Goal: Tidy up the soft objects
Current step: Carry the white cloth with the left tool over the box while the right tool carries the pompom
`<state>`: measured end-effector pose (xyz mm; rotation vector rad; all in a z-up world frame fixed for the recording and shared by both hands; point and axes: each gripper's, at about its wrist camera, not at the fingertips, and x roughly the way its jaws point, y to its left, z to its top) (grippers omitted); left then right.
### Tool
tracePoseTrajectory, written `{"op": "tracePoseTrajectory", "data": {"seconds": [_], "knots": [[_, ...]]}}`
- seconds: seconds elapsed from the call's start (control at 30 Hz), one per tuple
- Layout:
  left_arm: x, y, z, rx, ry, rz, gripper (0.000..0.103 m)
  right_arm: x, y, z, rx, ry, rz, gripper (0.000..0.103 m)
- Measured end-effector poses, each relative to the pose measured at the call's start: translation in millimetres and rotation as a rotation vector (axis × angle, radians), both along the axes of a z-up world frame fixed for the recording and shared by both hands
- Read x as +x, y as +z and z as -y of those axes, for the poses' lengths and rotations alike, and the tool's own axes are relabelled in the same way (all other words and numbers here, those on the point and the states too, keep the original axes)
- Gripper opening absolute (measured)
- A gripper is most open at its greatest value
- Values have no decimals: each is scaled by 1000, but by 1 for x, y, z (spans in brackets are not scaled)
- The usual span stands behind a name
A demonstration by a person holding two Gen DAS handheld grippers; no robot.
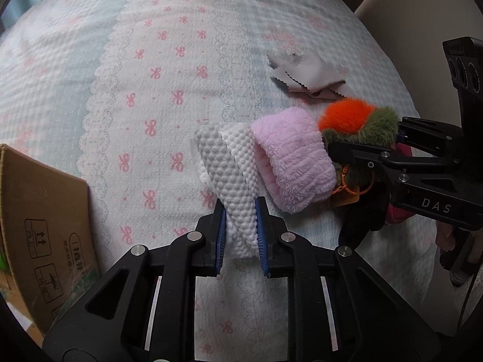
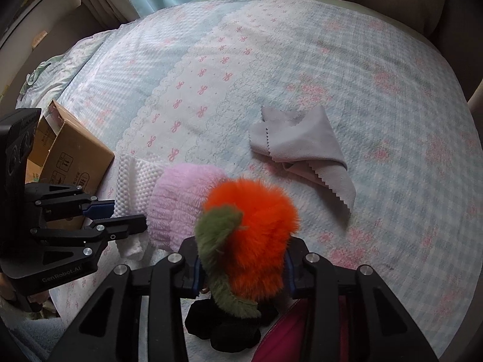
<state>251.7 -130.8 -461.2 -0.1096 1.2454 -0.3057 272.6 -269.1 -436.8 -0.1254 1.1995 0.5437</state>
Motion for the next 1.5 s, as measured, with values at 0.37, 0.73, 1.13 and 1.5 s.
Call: {"op": "tracePoseTrajectory", "data": {"seconds": [0.37, 0.73, 1.13, 1.5], "knots": [[-32, 66, -21, -19, 26, 98, 15, -9, 43, 9, 13, -113, 60, 37], [-66, 199, -61, -14, 108, 236, 16, -49, 172, 1, 37, -215, 209, 37], [-115, 270, -196, 58, 195, 296, 16, -110, 262, -98, 48, -180, 307, 37], [-99, 219, -324, 93, 135, 193, 16, -125, 232, -229, 47, -258, 213, 37]]}}
